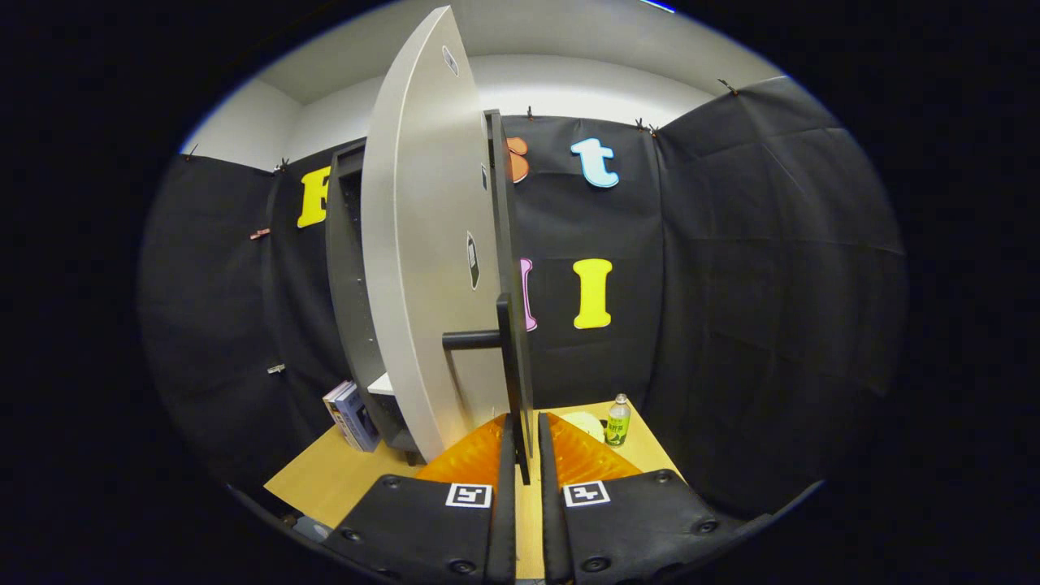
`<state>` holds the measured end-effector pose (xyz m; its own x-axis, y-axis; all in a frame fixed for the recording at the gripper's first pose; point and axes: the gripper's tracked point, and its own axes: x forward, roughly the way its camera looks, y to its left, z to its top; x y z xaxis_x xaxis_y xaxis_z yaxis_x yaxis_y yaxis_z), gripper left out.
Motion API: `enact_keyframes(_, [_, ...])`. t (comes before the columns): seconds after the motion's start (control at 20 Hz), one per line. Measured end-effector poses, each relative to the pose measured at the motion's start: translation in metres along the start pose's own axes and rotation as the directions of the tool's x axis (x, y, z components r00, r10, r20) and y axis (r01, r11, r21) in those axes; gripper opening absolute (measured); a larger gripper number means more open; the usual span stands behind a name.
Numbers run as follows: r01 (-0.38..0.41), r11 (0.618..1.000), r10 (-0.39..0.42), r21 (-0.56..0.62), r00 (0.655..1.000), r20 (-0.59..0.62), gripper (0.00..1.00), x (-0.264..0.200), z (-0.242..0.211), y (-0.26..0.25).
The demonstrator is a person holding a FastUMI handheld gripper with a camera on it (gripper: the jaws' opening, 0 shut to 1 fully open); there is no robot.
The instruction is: Open the shoe cabinet door, grab the shoes and put them into the shoe cabinet, then close the shoe cabinet door.
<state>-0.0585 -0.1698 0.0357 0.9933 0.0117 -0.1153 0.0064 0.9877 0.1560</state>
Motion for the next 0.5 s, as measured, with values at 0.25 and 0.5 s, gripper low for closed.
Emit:
enact_keyframes(0.25, [-0.002,0.999,0.001,-0.039,1.0,-0.032,0.43,-0.042,-0.02,0.019])
enact_keyframes(0.5, [-0.114,0.993,0.112,-0.006,0.979,-0.171,0.98,-0.072,-0.074,0.084])
